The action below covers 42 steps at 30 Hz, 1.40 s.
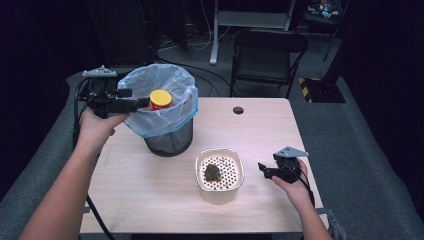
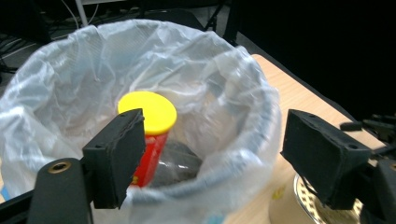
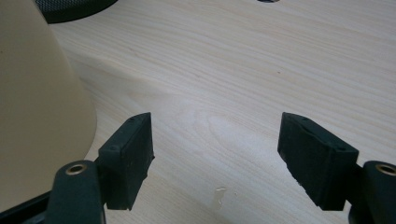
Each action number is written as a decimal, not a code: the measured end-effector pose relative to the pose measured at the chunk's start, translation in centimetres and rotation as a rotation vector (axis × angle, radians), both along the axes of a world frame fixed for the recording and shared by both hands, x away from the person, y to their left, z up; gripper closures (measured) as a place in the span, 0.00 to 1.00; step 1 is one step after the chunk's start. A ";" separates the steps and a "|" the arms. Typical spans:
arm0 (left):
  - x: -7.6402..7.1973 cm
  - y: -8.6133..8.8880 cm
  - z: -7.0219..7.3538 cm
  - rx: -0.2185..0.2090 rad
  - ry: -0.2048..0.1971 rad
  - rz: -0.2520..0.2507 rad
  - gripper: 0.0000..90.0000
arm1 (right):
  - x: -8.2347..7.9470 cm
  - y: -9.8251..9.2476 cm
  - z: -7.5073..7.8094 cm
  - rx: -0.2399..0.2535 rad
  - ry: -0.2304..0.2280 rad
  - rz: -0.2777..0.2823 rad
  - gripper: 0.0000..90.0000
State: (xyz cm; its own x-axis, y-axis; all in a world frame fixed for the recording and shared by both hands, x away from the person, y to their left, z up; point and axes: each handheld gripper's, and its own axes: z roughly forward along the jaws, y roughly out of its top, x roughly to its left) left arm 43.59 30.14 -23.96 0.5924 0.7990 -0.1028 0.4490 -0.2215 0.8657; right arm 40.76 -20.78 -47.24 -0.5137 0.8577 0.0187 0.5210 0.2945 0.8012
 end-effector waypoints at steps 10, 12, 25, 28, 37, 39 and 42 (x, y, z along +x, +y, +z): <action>-3.8 0.3 -2.5 0.021 -0.024 -0.042 0.29 | 0.0 -0.1 0.0 -0.001 -0.001 -0.001 0.29; -4.2 0.3 -3.2 0.018 -0.020 -0.046 0.29 | 0.0 -0.1 -0.1 0.000 -0.003 -0.002 0.29; -5.9 1.1 -10.8 0.036 -0.009 -0.035 0.30 | 0.0 -0.2 -0.2 -0.006 0.001 -0.011 0.29; -6.0 1.5 -12.9 0.037 -0.004 -0.017 0.30 | 0.0 -0.2 -0.2 -0.008 0.000 -0.009 0.29; -6.3 3.0 -18.2 -0.006 0.022 0.036 0.29 | 0.1 -0.1 -0.5 -0.017 0.007 -0.008 0.29; -6.3 3.4 -19.2 -0.015 0.036 0.054 0.30 | 0.1 -0.1 -0.5 -0.016 0.008 -0.008 0.29; -6.4 3.7 -20.4 -0.011 0.046 0.074 0.29 | 0.2 -0.1 -0.6 -0.018 0.007 -0.007 0.29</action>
State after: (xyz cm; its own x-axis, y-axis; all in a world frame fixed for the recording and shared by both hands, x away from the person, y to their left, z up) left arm 37.23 33.81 -44.32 0.5264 0.8390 -0.1379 0.5031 -0.1766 0.8460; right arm 40.93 -20.87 -47.81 -0.5077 0.8615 0.0069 0.5289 0.3053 0.7918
